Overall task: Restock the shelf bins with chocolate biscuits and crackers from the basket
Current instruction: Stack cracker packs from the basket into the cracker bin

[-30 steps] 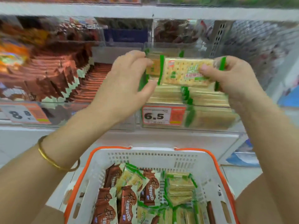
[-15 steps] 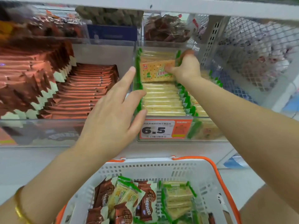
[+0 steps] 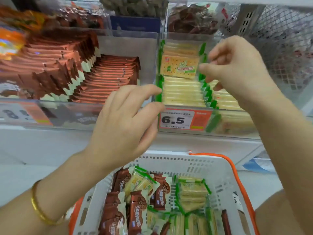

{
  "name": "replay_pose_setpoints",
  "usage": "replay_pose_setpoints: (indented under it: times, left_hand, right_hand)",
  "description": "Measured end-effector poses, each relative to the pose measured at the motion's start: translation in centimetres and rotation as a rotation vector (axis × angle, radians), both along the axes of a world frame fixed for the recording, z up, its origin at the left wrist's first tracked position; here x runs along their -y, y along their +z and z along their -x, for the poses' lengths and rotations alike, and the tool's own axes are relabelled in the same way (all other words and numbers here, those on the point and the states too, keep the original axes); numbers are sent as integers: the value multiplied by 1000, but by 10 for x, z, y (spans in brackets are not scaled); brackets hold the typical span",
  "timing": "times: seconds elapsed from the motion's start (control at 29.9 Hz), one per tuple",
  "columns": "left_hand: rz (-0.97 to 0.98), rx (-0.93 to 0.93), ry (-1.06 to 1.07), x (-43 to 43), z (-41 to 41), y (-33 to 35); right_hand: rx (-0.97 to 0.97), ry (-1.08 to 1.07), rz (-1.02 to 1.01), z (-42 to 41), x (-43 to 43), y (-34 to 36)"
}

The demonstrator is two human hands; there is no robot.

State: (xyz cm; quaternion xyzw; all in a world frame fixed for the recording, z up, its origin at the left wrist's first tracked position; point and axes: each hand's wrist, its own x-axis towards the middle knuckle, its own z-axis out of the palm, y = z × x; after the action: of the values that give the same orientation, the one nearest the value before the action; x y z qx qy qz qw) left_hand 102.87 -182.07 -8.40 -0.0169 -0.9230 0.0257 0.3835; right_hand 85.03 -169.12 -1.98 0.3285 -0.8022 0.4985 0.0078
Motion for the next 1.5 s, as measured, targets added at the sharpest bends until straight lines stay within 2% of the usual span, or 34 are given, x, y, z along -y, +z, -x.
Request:
replay_pose_setpoints:
  times: [0.07,0.17,0.23,0.3,0.47,0.57,0.7,0.8,0.87,1.0,1.07,1.17,1.24,1.3,1.4,1.5]
  left_hand:
    - [65,137,-56,-1,-20,-8]
    - [89,536,-45,7,-53,-44]
    - [53,776,31,13,-65,-69]
    - [8,946,105,17,-65,-81]
    - [-16,1179,233,31,-51,-85]
    - [-64,1210,247,37,-48,-87]
    - [-102,1211,252,39,-46,-88]
    - [-133,1243,266,37,-47,-92]
    - [-193,1253,270,34,-46,-94]
    - [-490,1244,273,28,-40,-89]
    - [-649,1176,238,22,-36,-80]
    - [-924,976,117,7,-31,-60]
    - [-995,881,38,-3,-27,-41]
    - [-973,751,-16,-11,-20,-23]
    - [-865,390,-31,-23,-7,5]
    - [-440,73,62,-28,7,23]
  right_hand:
    - [120,235,-47,-39,-18,-16]
    - [236,459,-508,-74,-6,-93]
    - [298,490,-799,-83,15,-166]
    - [300,476,-953,-85,33,-240]
    - [392,372,-926,-101,53,-360]
    - [276,275,-962,-111,58,-387]
    - [304,357,-892,-106,60,-376]
    - [310,373,-727,-89,49,-326]
    - [404,380,-622,-80,33,-281]
    - [796,405,-380,-72,-8,-201]
    - [815,380,-336,-69,-27,-177]
    - [766,338,-292,-67,-52,-143]
    - [715,348,-262,-65,-66,-117]
    - [635,343,-211,-61,-80,-87]
    - [514,263,-38,-41,-95,-43]
    - [400,74,130,-4,-90,-19]
